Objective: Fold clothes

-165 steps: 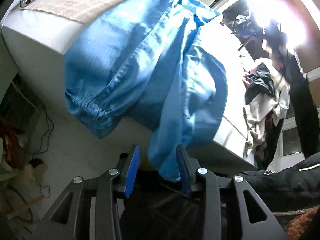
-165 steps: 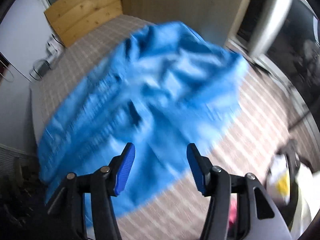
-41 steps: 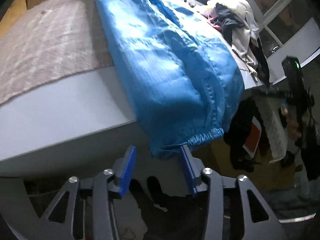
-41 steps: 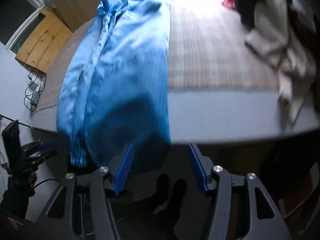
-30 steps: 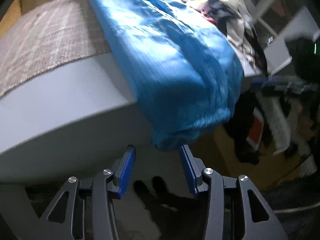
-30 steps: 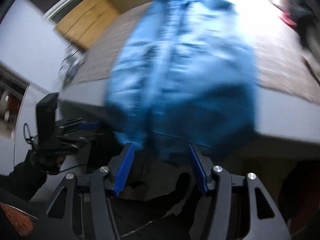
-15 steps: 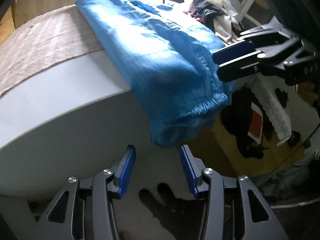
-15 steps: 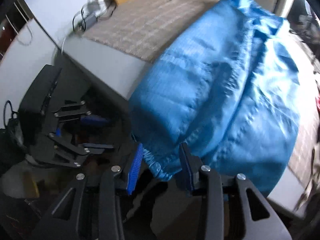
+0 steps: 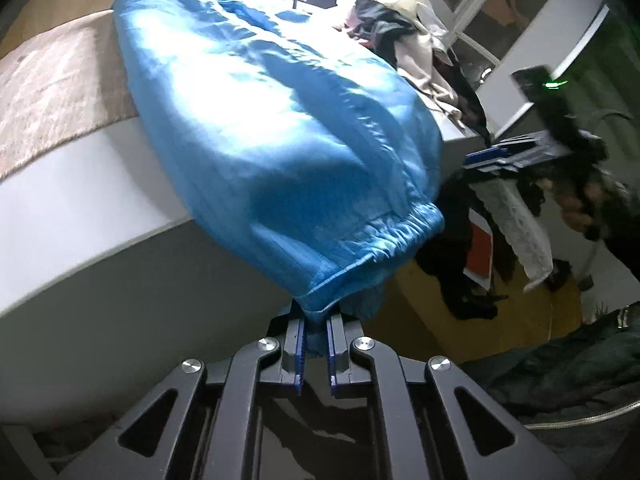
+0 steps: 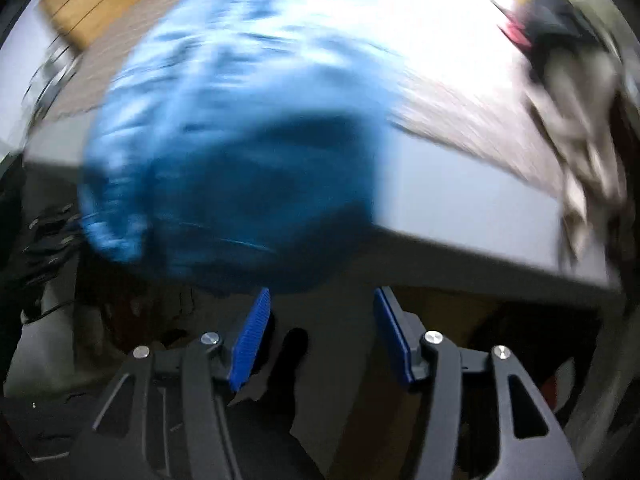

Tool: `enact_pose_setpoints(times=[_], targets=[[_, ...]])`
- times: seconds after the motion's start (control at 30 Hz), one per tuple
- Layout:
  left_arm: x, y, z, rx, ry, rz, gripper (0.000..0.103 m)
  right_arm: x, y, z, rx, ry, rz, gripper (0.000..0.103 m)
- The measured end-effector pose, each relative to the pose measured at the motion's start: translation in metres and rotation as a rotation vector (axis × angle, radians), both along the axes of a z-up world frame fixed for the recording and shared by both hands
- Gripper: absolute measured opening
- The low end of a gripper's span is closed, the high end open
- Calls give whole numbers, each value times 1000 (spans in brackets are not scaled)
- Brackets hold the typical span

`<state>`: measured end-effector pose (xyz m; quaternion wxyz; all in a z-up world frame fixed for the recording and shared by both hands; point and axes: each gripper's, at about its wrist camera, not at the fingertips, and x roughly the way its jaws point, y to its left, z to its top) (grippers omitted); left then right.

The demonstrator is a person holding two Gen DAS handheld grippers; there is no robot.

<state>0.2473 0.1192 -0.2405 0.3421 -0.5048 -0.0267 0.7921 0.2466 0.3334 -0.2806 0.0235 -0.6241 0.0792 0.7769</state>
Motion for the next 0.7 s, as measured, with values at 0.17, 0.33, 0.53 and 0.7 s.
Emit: enact_pose_setpoints(times=[0.17, 0.33, 0.53, 0.7], targets=[[10, 18, 12, -90, 19, -41, 7, -8, 17, -26, -63, -6, 2, 54], [17, 12, 36, -83, 13, -35, 7, 11, -28, 16, -175, 153, 116, 54], [16, 16, 64, -73, 29, -56, 7, 0, -124, 64, -168, 317, 427, 54], [13, 16, 84, -65, 54, -78, 7, -21, -174, 87, -46, 360, 726, 54]])
